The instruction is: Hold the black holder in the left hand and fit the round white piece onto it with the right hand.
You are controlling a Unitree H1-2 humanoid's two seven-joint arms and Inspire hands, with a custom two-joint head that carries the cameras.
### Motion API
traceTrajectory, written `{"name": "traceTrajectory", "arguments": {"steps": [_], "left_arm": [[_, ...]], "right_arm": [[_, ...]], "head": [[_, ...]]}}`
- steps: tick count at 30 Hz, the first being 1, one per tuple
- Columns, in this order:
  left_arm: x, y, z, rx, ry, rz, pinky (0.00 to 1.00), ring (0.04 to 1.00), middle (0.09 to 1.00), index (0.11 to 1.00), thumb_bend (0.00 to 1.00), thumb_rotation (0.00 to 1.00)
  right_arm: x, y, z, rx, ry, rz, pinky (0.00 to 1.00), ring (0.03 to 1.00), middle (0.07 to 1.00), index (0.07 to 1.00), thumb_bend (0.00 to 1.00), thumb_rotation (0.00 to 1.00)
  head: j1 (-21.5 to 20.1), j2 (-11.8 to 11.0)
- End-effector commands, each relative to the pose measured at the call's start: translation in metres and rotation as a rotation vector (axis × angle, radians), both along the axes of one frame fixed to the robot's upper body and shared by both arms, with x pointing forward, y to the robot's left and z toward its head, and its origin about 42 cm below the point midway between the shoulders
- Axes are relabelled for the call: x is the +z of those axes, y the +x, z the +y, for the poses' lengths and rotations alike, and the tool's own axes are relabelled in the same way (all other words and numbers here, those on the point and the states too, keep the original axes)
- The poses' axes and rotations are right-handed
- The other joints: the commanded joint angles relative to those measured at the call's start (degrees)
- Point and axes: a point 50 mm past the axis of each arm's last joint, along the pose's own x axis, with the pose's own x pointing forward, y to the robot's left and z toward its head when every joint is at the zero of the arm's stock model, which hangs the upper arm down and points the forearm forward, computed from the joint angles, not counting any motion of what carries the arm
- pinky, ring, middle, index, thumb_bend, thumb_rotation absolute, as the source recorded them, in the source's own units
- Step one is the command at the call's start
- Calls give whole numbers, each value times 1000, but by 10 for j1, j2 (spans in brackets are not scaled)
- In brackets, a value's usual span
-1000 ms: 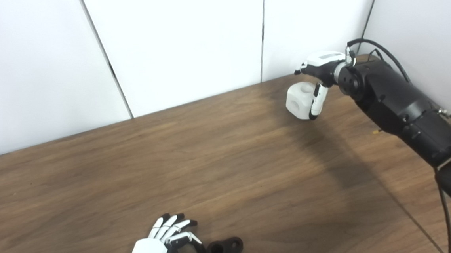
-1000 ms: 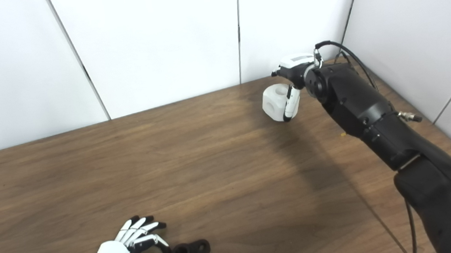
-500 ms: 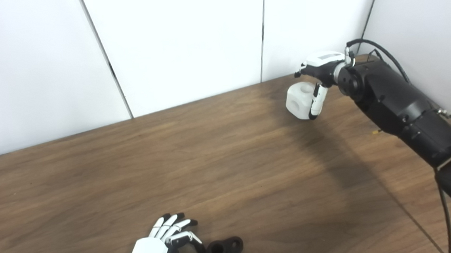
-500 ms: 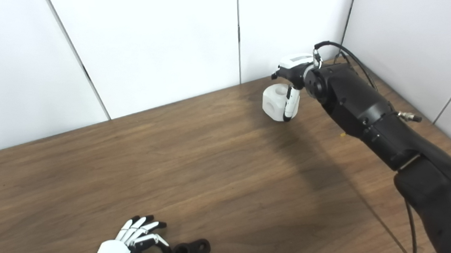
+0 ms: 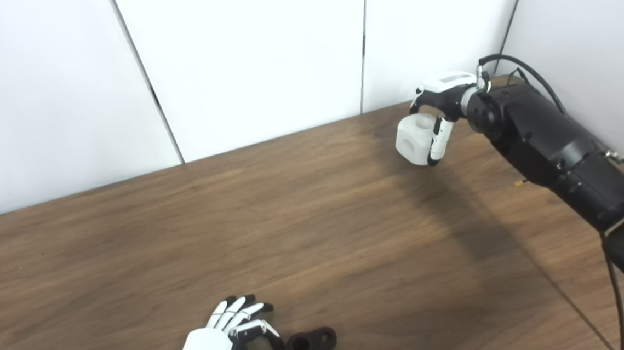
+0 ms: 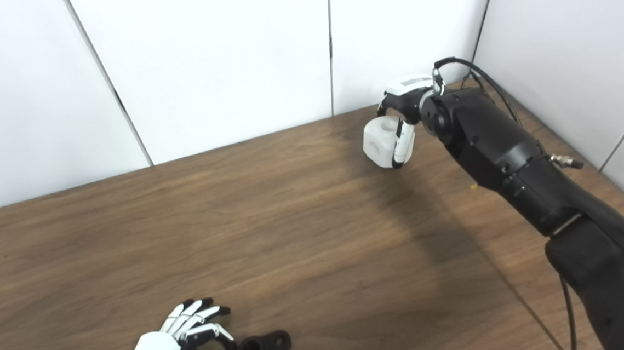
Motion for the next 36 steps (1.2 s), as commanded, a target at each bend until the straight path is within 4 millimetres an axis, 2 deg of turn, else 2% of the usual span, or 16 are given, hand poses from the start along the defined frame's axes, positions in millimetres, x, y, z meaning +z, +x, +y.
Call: {"name": "traceTrajectory", "arguments": {"steps": [1,14,19,26,27,28,29,36], "left_arm": [[-33,-11,25,84,210,173,936,892,803,488,519,49],[-31,-11,26,84,214,175,940,897,807,489,519,49],[-30,-11,25,84,208,171,933,893,806,488,519,49],[-29,-11,24,86,217,174,935,896,808,489,519,50],[-29,-11,24,87,215,174,934,895,808,489,519,50],[-29,-11,24,87,214,174,931,895,807,489,519,50],[-29,-11,23,88,214,173,930,894,807,489,519,50],[-29,-10,22,87,215,169,917,888,802,489,519,50]], "right_arm": [[31,5,-2,18,-31,-84,1000,1000,1000,808,924,219],[27,5,0,22,-31,-78,1000,1000,1000,803,923,218],[25,6,0,36,-34,-79,1000,1000,996,756,896,220],[22,7,-3,61,-18,-96,1000,1000,945,610,812,184],[22,7,-4,64,-16,-100,1000,1000,941,552,671,165],[22,7,-4,66,-15,-102,1000,1000,932,515,583,153],[22,7,-4,68,-11,-108,1000,1000,930,503,554,148],[24,6,-6,65,15,-129,972,1000,897,486,521,140]], "head": [[0,0],[0,1],[3,1],[5,0],[5,0],[5,0],[5,0],[6,0]]}}
